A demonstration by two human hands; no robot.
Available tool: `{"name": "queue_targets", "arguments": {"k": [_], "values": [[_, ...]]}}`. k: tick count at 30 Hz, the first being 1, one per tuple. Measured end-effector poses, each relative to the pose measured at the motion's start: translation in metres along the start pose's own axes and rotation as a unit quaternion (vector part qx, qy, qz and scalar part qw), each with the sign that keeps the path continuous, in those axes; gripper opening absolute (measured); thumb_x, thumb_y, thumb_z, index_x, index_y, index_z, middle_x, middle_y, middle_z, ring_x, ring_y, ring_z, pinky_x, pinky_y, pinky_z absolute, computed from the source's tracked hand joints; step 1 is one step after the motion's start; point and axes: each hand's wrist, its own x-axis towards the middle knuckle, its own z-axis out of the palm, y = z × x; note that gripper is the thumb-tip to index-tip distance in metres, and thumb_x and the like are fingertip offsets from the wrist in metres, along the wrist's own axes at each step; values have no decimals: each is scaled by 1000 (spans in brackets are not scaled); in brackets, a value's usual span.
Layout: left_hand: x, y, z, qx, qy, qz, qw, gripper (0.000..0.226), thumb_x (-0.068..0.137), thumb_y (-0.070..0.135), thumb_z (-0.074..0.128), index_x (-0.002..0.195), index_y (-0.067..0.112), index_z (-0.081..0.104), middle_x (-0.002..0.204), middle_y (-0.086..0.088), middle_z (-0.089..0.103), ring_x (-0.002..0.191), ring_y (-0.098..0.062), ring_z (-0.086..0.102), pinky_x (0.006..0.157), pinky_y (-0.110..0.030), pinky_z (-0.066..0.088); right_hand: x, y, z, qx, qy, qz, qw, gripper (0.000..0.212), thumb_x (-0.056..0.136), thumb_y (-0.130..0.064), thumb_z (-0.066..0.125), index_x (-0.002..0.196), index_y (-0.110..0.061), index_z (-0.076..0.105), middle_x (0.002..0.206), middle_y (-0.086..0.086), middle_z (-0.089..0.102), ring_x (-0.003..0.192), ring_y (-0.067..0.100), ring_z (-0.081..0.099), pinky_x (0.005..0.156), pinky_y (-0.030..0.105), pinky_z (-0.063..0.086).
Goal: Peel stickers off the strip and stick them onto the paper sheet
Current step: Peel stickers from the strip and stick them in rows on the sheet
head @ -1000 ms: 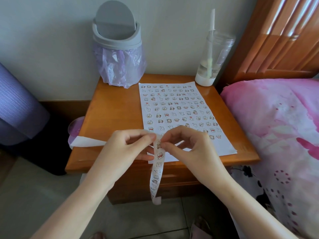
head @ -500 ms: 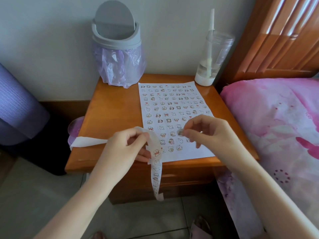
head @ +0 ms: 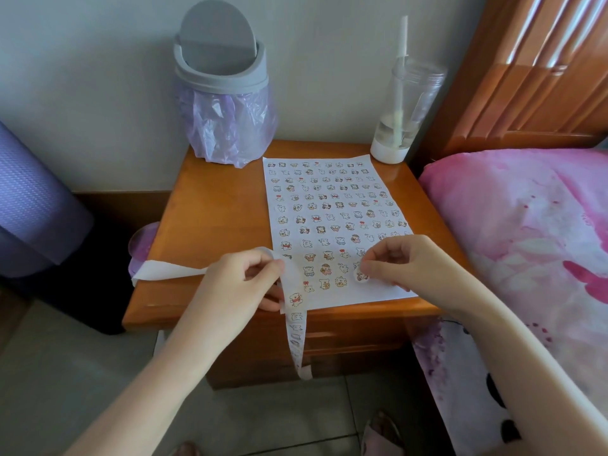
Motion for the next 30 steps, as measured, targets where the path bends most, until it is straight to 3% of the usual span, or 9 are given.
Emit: {"name": "queue_targets", "arguments": {"k": [8,12,18,23,30], "values": [[1,-1,-1,9,1,1,1000,18,93,23,52,90,15,67,92,18,67,71,1,70,55,-15,56,4,4,5,-26,3,-9,1000,7,81,-20,70,86,-16,72,83,-2,72,77,11,66,71,17,52],[1,-2,-1,9,0,1,1000,18,93,23,52,88,15,66,90,19,66,70,1,70,55,-15,55,3,5,7,-36,11,-18,999,5,81,-20,70,85,-17,71,81,-3,71,73,11,63,66,14,50],[1,-2,-1,12,-2,3,1000,15,93,23,51,86,18,64,86,23,62,66,4,68,51,-11,52,3,5,8,-43,14,-33,998,2,82,-16,70,83,-16,71,78,-3,70,61,-3,57,60,8,46],[3,-3,-1,9,-3,1,1000,16,93,23,52,90,15,66,91,19,65,72,1,69,55,-17,56,4,7,10,-62,24,-41,997,2,81,-18,70,83,-18,71,79,-4,70,64,1,57,60,10,46],[3,-4,0,9,-1,3,1000,15,93,22,52,90,16,65,88,22,62,70,5,68,52,-13,53,3,10,14,-80,41,-53,995,2,80,-19,70,81,-20,69,77,-5,67,61,3,51,55,10,42]]}}
